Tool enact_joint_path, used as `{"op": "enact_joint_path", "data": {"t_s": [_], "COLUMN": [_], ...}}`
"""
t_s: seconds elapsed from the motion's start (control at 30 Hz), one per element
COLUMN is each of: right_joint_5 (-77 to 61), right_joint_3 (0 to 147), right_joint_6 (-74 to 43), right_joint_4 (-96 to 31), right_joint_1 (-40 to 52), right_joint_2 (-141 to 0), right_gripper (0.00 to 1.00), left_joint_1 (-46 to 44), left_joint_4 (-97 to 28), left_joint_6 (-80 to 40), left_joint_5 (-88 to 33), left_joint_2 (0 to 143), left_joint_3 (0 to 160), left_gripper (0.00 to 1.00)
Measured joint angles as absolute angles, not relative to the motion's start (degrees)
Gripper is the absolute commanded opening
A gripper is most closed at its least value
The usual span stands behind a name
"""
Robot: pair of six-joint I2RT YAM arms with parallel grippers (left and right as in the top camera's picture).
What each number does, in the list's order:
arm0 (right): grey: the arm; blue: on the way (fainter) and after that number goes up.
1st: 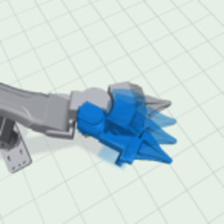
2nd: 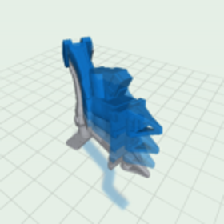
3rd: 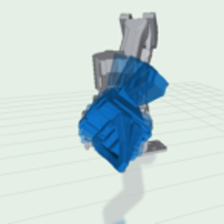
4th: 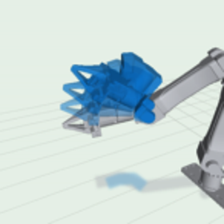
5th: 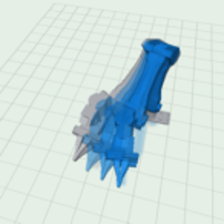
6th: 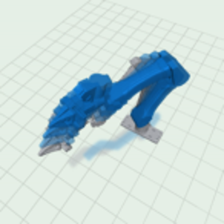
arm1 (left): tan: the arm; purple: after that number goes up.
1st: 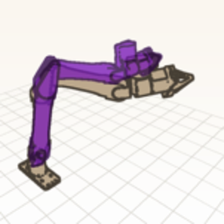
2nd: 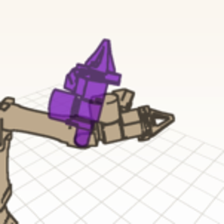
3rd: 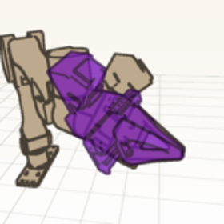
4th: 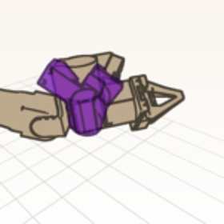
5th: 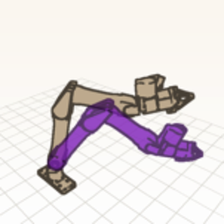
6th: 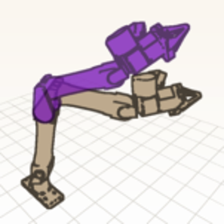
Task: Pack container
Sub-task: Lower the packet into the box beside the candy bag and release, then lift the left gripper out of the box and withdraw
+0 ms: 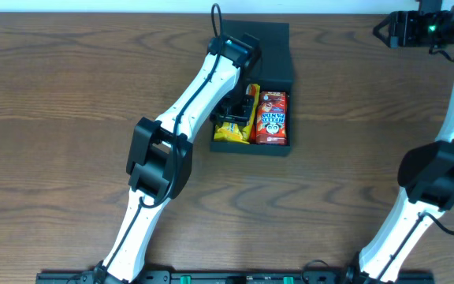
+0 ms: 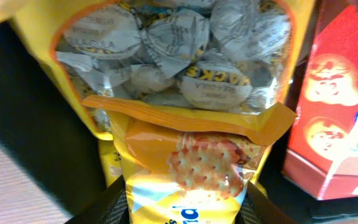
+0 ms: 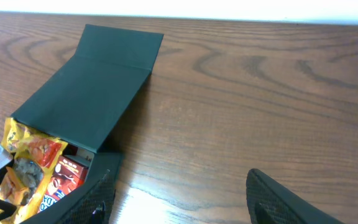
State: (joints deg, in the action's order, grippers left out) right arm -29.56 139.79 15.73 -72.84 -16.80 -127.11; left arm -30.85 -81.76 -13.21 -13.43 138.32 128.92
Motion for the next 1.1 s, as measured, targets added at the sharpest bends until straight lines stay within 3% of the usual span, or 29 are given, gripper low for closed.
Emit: {"op": "enact_joint_path", "data": {"t_s": [0.27, 0.53, 0.6, 0.8, 0.87, 1.0, 1.1], "right_joint_5": [-29.6, -29.6, -29.6, -29.6, -29.5, -29.6, -29.6], "right_joint_3": [139.8, 139.8, 139.8, 139.8, 139.8, 139.8, 139.8], "right_joint_6": [15.7, 15.7, 15.7, 15.7, 15.7, 15.9, 16.1], "right_joint_4": [-72.8, -72.8, -72.8, -72.8, -72.8, -72.8, -72.7], "right_joint_1": [-16.8, -16.8, -16.8, -16.8, -16.8, -16.8, -16.8], "right_joint_2": [-127.1, -127.1, -127.1, -127.1, -127.1, -127.1, -127.1], "right_gripper": [0.68, 0.68, 0.68, 0.68, 0.68, 0.59, 0.58], "left_joint_1": [-30.9, -30.8, -30.7, -29.4, -29.0, -28.4, -27.2], "left_joint_4": [-81.0, -81.0, -80.9, -80.4, -80.2, -78.3, -75.5], "left_joint_6": [-15.8, -16.5, -16.4, -16.5, -16.6, -16.7, -16.7], "left_joint_5": [-15.5, -16.6, -16.6, -15.3, -13.4, -6.0, -2.1], "left_joint_2": [138.3, 138.3, 138.1, 136.0, 134.0, 128.2, 126.9], "left_joint_3": [128.9, 128.9, 128.9, 136.1, 139.2, 145.0, 145.7], "left_gripper": [0.7, 0.73, 0.79, 0.86, 0.85, 0.62, 0.56]}}
